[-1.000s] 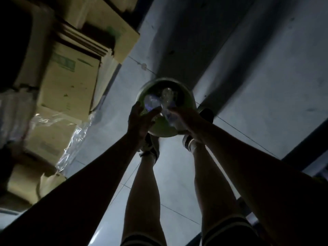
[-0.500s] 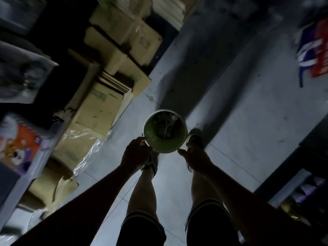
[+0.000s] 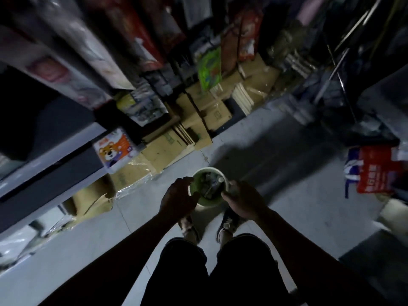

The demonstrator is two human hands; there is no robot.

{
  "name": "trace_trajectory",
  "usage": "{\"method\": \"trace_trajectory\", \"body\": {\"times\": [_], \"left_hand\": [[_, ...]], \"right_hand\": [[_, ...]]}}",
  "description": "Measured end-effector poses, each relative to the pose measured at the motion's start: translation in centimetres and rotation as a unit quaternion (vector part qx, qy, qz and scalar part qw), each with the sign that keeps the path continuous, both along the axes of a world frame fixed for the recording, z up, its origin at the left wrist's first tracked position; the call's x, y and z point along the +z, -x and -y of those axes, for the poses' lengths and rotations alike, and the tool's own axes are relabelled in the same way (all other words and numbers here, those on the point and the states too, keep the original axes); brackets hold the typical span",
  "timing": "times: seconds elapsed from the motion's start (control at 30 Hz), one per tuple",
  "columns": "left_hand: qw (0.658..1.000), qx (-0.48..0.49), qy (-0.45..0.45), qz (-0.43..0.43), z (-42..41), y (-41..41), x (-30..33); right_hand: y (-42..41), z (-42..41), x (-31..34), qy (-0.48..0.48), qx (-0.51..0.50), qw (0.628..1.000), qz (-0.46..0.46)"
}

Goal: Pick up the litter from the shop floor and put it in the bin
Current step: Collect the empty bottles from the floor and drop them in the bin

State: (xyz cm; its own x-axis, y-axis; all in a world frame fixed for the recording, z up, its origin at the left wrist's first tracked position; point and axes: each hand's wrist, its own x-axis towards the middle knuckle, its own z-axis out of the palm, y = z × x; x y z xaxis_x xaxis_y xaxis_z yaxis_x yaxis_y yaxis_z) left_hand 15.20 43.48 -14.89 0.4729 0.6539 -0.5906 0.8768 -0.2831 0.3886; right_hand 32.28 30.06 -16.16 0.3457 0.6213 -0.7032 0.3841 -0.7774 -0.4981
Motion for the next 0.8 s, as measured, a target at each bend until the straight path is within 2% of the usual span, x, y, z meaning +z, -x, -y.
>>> {"method": "trace_trajectory", "body": {"times": [0.1, 0.37, 0.47, 0.63, 0.8], "left_hand": [[0.998, 0.017, -0.049, 0.020, 1.4, 1.7, 3.0], [0.982, 0.104, -0.153, 0.047, 3.1, 10.3, 8.6], [0.970, 0.157, -0.181, 0.047, 4.8, 15.8, 10.4], [0.943, 0.260, -0.206, 0.012, 10.1, 26.7, 12.3], [0.909, 0.364, -0.203, 0.003, 17.5, 36.1, 13.7]], "right_hand": [[-0.1, 0.1, 3.4, -0.033, 0.043, 0.997, 0.047], [6.2, -0.4, 8.1, -0.080, 0.172, 0.978, 0.081], [10.4, -1.6, 9.1, -0.110, 0.245, 0.957, 0.108], [18.9, -2.6, 10.9, -0.109, 0.361, 0.921, 0.094], [27.7, -2.1, 13.5, -0.127, 0.471, 0.867, 0.096]]}}
